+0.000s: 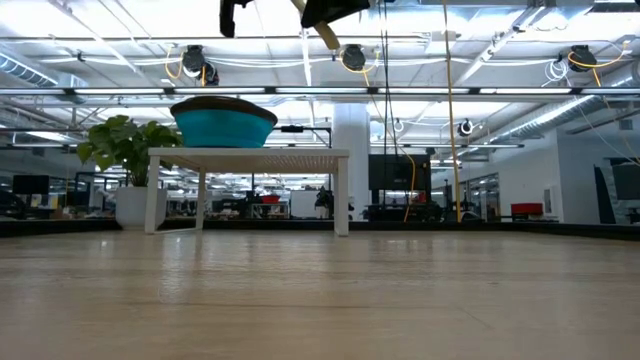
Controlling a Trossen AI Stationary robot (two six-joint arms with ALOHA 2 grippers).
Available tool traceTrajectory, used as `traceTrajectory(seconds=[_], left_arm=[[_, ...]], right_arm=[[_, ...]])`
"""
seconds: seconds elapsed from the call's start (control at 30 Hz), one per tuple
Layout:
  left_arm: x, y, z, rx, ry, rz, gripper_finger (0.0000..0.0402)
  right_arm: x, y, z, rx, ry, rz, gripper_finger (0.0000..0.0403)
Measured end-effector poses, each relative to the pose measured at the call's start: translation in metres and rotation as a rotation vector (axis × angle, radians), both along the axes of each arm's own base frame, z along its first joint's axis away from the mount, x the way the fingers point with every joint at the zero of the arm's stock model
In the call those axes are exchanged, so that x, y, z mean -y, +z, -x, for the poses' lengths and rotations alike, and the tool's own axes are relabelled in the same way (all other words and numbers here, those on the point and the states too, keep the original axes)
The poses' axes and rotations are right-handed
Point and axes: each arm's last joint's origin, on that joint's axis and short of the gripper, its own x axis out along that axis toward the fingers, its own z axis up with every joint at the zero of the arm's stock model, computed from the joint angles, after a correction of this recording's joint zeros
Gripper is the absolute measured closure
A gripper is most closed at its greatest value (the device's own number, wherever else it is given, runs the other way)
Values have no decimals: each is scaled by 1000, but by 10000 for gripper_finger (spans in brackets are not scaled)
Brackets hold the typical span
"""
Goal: Pick & Place Fruit
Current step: Put the yellow table knife on the shelf
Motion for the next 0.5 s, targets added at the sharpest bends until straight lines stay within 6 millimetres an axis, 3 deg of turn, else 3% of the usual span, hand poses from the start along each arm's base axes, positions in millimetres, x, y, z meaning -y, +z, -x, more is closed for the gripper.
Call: traceTrajectory(seconds=[0.13,0.5], left_arm=[[-3,0,0,-6,-32,-20,395],[-11,-4,0,-46,-57,-22,401]], right_arm=[[2,0,0,0,-2,-1,337],[8,-4,-4,-29,131,-98,289]])
